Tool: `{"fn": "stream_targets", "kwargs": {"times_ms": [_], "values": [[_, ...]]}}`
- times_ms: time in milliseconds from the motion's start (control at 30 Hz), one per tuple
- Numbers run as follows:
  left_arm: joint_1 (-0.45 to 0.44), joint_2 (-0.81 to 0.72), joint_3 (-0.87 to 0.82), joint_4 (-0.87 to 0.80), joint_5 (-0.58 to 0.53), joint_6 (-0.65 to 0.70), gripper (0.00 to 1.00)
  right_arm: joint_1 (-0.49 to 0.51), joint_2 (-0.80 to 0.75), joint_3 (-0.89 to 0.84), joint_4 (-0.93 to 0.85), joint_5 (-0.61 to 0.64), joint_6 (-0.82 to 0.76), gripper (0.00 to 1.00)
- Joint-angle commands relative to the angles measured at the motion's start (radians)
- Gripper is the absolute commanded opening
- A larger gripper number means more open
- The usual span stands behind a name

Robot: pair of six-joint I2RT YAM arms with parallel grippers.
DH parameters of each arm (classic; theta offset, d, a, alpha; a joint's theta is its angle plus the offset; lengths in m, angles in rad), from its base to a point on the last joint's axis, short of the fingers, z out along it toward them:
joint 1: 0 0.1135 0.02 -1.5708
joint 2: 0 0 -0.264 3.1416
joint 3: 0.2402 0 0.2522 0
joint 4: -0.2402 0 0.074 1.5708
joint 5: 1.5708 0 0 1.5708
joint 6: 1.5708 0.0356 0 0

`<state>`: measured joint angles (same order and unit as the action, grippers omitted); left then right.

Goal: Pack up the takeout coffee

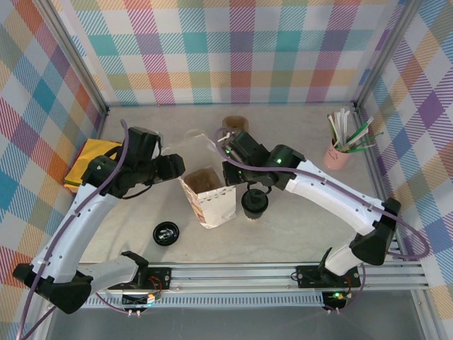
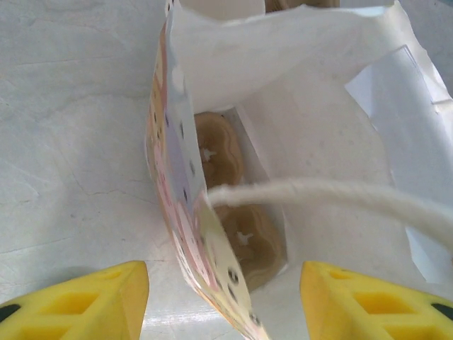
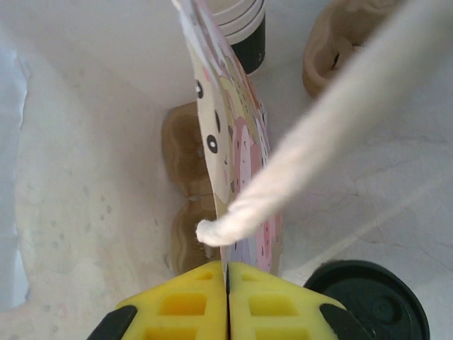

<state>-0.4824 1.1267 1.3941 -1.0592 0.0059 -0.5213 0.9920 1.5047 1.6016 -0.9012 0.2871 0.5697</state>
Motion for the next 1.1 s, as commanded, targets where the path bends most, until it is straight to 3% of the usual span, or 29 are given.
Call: {"fn": "stream_targets", "kwargs": {"times_ms": [0, 133, 267, 300, 400, 567, 700, 933, 1067], "values": [[-0.024, 0.014, 0.033, 0.024, -0.021, -0.016, 0.59, -0.003, -0.068, -0.043, -0.027, -0.003, 0.047, 0.08], [-0.041, 0.025, 0.044, 0.025, -0.033, -0.016, 0.59, -0.001, -0.116, -0.107, -0.021, -0.007, 0.067, 0.1], [-0.045, 0.034, 0.047, 0.021, -0.052, -0.013, 0.59, -0.002, -0.127, -0.135, -0.003, -0.015, 0.056, 0.3], [-0.046, 0.037, 0.045, 0.019, -0.052, -0.012, 0.59, -0.002, -0.127, -0.133, -0.001, -0.019, 0.048, 0.41], [-0.048, 0.043, 0.04, 0.019, -0.056, -0.012, 0.59, -0.001, -0.141, -0.127, -0.003, -0.029, 0.02, 0.51], [-0.047, 0.047, 0.045, 0.012, -0.075, -0.009, 0.59, -0.001, -0.218, -0.124, -0.027, -0.025, -0.056, 0.76], [-0.046, 0.046, 0.053, 0.007, -0.085, -0.004, 0.59, -0.002, -0.31, -0.145, -0.073, -0.032, -0.115, 0.82], [-0.047, 0.03, 0.065, -0.007, -0.107, -0.001, 0.64, -0.006, -0.392, -0.218, -0.198, 0.04, -0.142, 0.76], [-0.047, 0.013, 0.061, -0.012, -0.111, -0.001, 0.7, -0.049, -0.359, -0.294, -0.219, -0.001, -0.149, 0.74]]}}
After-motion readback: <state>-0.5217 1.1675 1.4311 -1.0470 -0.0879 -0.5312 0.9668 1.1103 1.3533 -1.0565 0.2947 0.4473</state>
